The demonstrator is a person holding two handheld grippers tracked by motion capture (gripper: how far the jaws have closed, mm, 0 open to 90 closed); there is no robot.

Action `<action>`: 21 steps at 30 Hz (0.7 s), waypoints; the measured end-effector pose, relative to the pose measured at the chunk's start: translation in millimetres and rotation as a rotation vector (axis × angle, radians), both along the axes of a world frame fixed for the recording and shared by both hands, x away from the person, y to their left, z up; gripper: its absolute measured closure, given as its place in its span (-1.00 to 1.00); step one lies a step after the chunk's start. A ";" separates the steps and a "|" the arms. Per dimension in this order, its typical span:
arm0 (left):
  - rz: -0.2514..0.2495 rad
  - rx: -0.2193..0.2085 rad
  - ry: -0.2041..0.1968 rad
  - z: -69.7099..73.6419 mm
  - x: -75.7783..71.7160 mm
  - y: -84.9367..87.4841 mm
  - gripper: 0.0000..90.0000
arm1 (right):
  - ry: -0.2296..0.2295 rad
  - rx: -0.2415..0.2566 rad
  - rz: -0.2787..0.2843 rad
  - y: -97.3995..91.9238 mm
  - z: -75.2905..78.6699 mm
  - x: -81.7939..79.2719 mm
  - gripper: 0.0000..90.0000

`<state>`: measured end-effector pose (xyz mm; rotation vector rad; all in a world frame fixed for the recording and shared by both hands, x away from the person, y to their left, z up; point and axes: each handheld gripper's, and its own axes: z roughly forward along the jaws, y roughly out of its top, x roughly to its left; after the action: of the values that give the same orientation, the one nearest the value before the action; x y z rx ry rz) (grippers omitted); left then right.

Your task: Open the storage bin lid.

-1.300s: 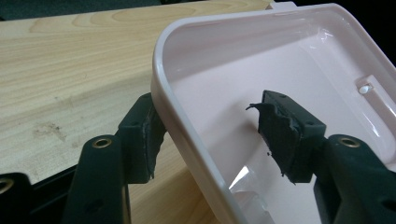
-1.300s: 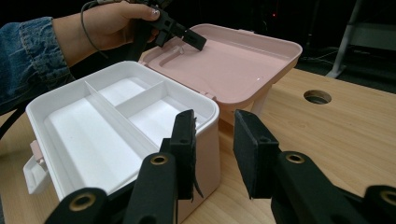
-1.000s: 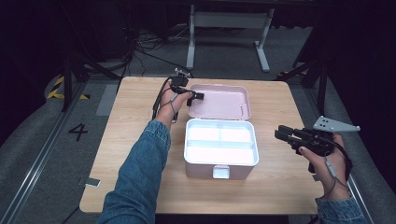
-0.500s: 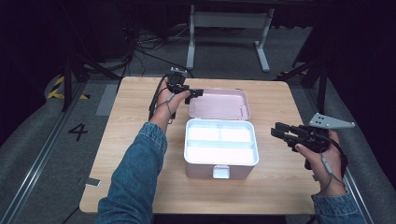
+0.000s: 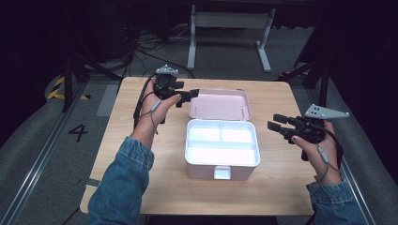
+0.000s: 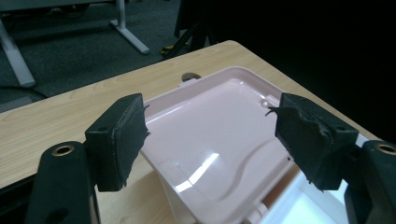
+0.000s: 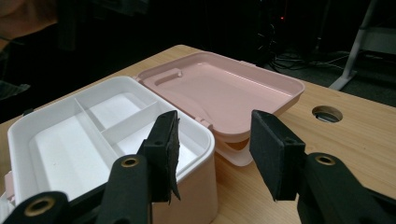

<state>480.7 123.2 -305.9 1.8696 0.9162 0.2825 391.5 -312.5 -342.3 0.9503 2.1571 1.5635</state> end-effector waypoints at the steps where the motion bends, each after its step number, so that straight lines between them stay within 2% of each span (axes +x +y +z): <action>1: -0.004 0.007 -0.007 2.0 -4.1 1.6 -0.43 | 0.004 0.001 -0.003 -0.6 0.6 1.2 0.18; 5: -0.015 0.027 -0.051 11.5 -28.0 13.2 -0.42 | 0.013 0.006 -0.006 -2.9 1.3 5.6 0.16; 7: -0.020 0.051 -0.069 14.7 -38.5 19.3 -0.43 | 0.020 0.002 -0.006 -4.6 1.2 8.1 0.14; 12: -0.032 0.142 -0.080 16.3 -62.1 32.7 -0.43 | 0.061 -0.061 -0.009 -9.8 -0.4 11.9 0.14; 16: -0.053 0.168 -0.070 12.1 -76.9 42.1 -0.44 | 0.082 -0.082 -0.017 -13.7 -2.5 11.8 0.15; 21: -0.029 0.195 -0.061 4.8 -90.4 52.3 -0.45 | 0.096 -0.093 -0.020 -17.7 -4.8 10.6 0.15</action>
<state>390.3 175.5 -301.1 2.0395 0.8439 0.4213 402.0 -330.2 -347.1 1.0335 2.2562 1.4224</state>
